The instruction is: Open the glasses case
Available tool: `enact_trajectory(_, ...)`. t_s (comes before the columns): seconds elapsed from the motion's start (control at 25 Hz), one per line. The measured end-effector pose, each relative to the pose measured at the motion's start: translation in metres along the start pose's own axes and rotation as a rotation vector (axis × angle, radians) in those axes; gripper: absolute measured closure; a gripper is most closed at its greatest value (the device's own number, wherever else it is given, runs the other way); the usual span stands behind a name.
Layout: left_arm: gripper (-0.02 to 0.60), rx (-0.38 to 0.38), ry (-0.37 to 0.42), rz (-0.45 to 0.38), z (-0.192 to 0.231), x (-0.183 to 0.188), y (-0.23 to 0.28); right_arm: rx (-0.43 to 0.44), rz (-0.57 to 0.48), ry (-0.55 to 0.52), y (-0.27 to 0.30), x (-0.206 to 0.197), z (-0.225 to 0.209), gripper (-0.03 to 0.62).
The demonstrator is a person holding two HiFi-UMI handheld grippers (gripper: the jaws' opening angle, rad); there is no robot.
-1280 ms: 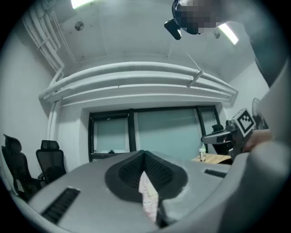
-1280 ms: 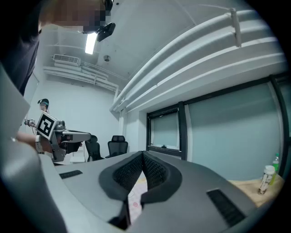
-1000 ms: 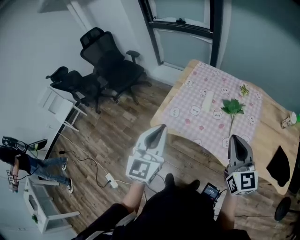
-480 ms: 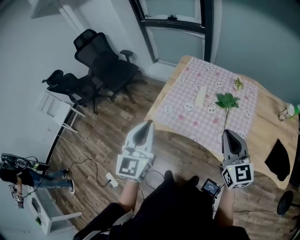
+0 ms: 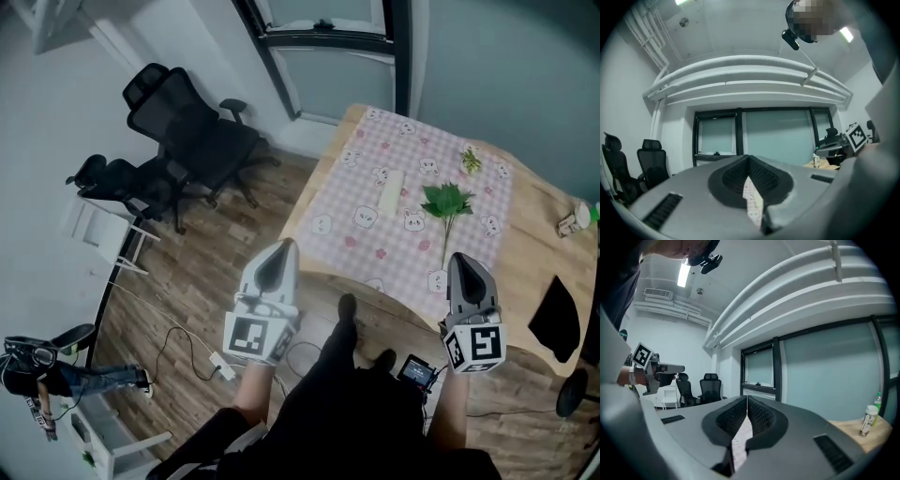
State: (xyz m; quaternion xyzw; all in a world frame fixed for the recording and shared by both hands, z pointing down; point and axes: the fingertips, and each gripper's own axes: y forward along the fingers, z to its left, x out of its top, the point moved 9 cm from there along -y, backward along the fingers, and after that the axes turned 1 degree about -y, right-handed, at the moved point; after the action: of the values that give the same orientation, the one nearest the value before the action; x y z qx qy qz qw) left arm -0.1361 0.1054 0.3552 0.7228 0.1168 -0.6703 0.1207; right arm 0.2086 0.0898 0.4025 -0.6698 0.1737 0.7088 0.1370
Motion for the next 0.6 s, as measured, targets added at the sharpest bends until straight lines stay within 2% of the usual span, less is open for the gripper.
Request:
enact_trajectory(0.24, 0.583, -0.097, -0.051, 0.005, 0.061, -0.025, 0.073, -0.098, -0.039, -0.065, 0.063, 0.023, -0.004, 0.577)
enact_trajectory(0.36, 0.583, -0.151, -0.056, 0.0, 0.088, -0.024, 0.106, -0.131, -0.02, -0.093, 0.092, 0.027, -0.006, 0.577)
enact_trajectory(0.52, 0.583, -0.208, -0.029, -0.023, 0.099, -0.012, 0.137, -0.139, 0.014, -0.097, 0.115, 0.028, -0.012, 0.577)
enact_trajectory(0.6, 0.583, -0.207, -0.046, -0.025, 0.097, -0.006, 0.147, -0.124, 0.014, -0.089, 0.123, 0.027, -0.014, 0.577)
